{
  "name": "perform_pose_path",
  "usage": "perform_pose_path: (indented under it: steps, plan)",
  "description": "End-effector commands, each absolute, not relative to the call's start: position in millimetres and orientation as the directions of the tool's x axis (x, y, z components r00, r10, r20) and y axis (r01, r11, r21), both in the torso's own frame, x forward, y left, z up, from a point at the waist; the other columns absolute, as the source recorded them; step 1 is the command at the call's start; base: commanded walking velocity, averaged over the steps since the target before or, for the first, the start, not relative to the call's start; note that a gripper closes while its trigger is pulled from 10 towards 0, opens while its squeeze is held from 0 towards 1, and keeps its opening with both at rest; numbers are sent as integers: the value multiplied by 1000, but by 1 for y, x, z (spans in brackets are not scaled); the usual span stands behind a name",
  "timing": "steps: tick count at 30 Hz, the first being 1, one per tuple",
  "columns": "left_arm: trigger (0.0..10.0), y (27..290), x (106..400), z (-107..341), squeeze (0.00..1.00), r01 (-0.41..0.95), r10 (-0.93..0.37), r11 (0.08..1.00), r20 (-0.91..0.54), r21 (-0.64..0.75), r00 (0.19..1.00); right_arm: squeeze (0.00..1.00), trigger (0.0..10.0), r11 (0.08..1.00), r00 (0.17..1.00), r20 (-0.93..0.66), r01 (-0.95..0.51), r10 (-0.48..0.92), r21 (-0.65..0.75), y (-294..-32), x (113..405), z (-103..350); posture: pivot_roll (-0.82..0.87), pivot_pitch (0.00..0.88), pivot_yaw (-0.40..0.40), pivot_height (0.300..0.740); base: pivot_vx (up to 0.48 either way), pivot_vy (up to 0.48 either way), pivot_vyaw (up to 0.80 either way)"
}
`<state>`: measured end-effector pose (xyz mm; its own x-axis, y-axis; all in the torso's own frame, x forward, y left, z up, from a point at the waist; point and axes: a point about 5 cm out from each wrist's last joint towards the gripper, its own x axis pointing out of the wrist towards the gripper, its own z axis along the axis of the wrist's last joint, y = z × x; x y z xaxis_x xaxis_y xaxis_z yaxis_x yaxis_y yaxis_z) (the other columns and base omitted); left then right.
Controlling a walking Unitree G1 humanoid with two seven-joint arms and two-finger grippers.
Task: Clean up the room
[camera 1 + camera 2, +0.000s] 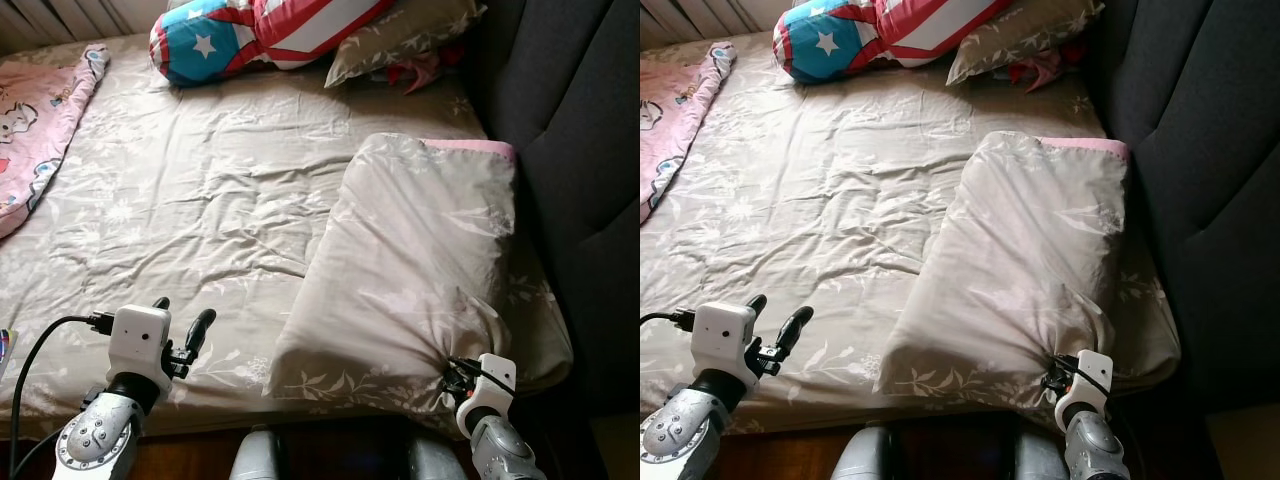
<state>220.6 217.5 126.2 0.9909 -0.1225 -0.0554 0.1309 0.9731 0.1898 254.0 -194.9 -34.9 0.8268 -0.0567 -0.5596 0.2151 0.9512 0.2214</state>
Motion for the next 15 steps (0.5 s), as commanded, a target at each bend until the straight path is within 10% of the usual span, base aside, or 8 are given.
perform_pose_path:
  steps: [1,15]
  plan:
    - [10000,222,217,119,0,119,-105,974,-79,191,991,0,0,947,768,-639,231,-35,225,-186,236,-51,168,222,89,666,0,0,0]
    - [10000,220,233,114,0,112,-103,977,-56,179,993,0,0,936,773,-626,287,-99,206,-196,242,-46,136,156,88,666,0,0,0]
